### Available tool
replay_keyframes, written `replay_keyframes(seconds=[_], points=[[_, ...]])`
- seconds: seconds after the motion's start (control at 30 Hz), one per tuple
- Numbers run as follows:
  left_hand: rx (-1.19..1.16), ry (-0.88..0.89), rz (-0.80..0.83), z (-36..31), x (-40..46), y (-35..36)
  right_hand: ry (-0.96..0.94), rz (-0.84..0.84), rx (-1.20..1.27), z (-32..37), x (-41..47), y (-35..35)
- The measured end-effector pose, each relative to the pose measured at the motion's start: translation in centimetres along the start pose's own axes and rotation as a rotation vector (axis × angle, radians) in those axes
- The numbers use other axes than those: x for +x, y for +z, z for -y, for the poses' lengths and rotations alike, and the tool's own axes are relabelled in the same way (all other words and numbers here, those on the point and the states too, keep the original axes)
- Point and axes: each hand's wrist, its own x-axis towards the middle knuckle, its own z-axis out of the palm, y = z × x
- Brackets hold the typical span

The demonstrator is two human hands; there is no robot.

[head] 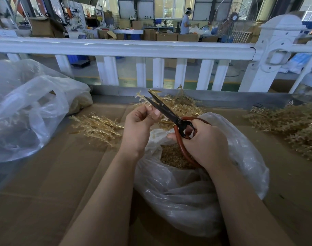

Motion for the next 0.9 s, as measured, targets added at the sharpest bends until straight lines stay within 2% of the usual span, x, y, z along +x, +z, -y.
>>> replay_keyframes(seconds=[0.5, 0.9], points=[[0.159, 0.013, -0.061, -0.11, -0.01, -0.23, -0.028, -0.044, -0.042, -0.22, 0.1, 0.02], [0.058, 0.021, -0.011, -0.23, -0.01, -0.02, -0.032, -0.049, -0.016, -0.43, 0.03, 0.23]])
